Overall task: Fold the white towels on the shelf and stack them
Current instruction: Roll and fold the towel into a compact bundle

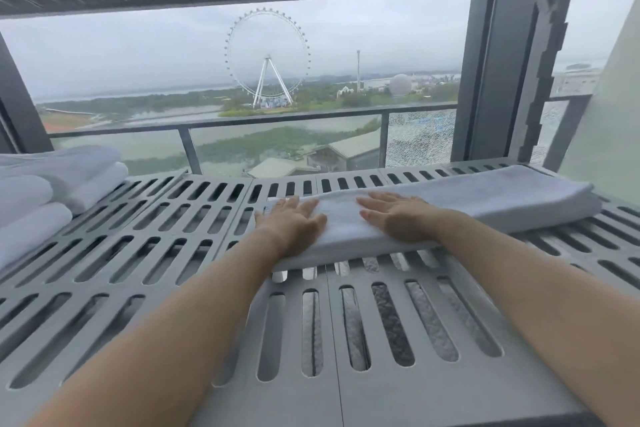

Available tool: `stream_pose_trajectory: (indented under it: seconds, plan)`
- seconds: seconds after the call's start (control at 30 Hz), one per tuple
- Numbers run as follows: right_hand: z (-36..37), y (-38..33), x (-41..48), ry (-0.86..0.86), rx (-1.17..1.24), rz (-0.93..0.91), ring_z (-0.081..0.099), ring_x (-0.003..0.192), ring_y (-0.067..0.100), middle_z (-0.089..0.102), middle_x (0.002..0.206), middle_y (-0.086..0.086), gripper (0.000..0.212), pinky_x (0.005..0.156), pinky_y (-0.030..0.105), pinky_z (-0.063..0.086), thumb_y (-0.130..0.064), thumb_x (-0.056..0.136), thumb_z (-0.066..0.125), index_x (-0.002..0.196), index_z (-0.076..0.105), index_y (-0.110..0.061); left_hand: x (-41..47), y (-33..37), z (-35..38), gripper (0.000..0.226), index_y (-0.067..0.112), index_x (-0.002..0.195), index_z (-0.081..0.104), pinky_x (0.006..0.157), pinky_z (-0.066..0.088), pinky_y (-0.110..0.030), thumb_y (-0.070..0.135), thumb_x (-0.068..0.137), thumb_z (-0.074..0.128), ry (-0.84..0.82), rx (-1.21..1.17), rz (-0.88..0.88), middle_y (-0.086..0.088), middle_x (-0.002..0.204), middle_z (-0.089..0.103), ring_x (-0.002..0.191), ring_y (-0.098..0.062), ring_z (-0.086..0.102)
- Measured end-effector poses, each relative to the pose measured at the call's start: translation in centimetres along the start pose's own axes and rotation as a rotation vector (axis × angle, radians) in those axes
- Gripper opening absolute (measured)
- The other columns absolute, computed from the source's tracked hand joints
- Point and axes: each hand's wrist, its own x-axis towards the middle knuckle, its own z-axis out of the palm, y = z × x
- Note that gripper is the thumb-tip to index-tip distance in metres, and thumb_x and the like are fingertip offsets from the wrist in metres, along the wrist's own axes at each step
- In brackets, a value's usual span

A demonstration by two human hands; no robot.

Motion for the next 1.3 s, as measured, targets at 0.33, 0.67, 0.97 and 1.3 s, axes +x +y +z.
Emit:
stream_pose_trajectory:
  seconds: [0.33,0.67,0.97,1.3]
  plan:
    - [-1.3,6.9,-2.9,-0.027,-0.054,0.023,-0.005,0.141,0.006,-0.003,0.154,-0.016,0.054,0.114,0.048,-0.003,-0.058,0.09,0.012,0.142,0.003,-0.045,-0.4,0.7,-0.9,0.06,0.038,0.145,0.006,0.105,-0.008,-0.066,0.061,0.09,0.013,-0.054,0.145,-0.034,0.002,0.157,0.002,0.144,-0.019,0.001]
    - [-1.7,8.1,-3.2,-0.025,-0.061,-0.026,-0.002,0.143,0.015,0.0,0.157,-0.002,0.057,0.115,0.047,0.0,-0.051,0.094,0.013,0.146,0.005,-0.029,1.9,14.3,2.6,0.056,0.03,0.147,0.002,0.111,-0.004,-0.053,0.05,0.095,0.009,-0.088,0.091,0.157,0.005,0.157,-0.002,0.143,-0.013,-0.004]
    - [-3.8,16.3,-7.3,-0.031,-0.069,0.063,0.001,0.143,0.016,0.002,0.157,-0.001,0.055,0.115,0.045,0.003,-0.05,0.094,0.013,0.145,0.009,-0.032,1.2,14.9,1.0,0.052,0.027,0.148,0.0,0.114,-0.008,-0.044,0.04,0.099,0.014,-0.248,0.08,0.06,0.006,0.156,-0.008,0.142,-0.011,-0.008]
    - [-5.8,18.2,-9.6,0.285,0.24,0.051,0.052,0.104,0.019,0.059,0.12,0.007,0.028,0.083,0.024,0.036,-0.011,0.088,0.043,0.107,0.063,-0.016,3.1,23.1,3.8,0.051,0.034,0.147,0.007,0.114,0.0,-0.052,0.043,0.098,0.014,0.007,0.065,0.129,0.005,0.157,-0.002,0.143,-0.014,-0.005]
